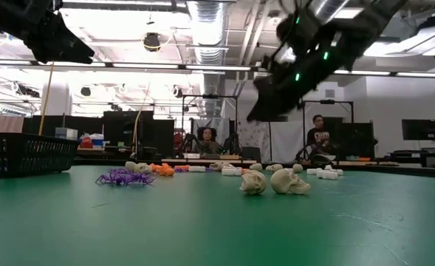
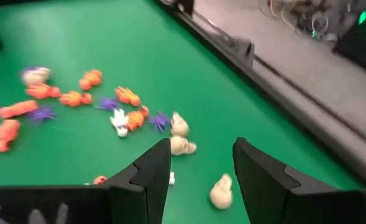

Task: Sort Halloween decoration
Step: Put the white skull toy into the blue basket

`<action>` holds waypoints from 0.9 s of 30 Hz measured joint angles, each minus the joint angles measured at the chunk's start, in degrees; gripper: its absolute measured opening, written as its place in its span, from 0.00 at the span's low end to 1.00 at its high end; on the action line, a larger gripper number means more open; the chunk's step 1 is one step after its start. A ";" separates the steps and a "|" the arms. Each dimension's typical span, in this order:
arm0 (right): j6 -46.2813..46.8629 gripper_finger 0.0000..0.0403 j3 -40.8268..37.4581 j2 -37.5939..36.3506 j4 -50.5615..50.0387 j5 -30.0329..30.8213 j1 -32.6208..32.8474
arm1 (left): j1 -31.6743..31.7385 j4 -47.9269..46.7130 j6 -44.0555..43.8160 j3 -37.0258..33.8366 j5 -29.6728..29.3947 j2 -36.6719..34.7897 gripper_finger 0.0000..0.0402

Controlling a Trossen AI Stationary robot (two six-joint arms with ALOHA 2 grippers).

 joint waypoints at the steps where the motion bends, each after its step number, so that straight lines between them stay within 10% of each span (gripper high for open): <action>1: 0.38 0.48 -0.30 1.79 1.58 0.05 -0.44 | 0.00 0.01 -0.01 0.00 -0.02 0.00 0.55; 11: 5.47 0.48 -0.41 17.25 13.55 4.66 -1.48 | 0.00 -0.03 -0.09 0.00 -0.01 0.00 0.55; 27: 14.82 0.48 -0.40 19.39 12.14 5.57 -5.43 | 0.00 -0.05 -0.09 0.00 -0.02 0.00 0.55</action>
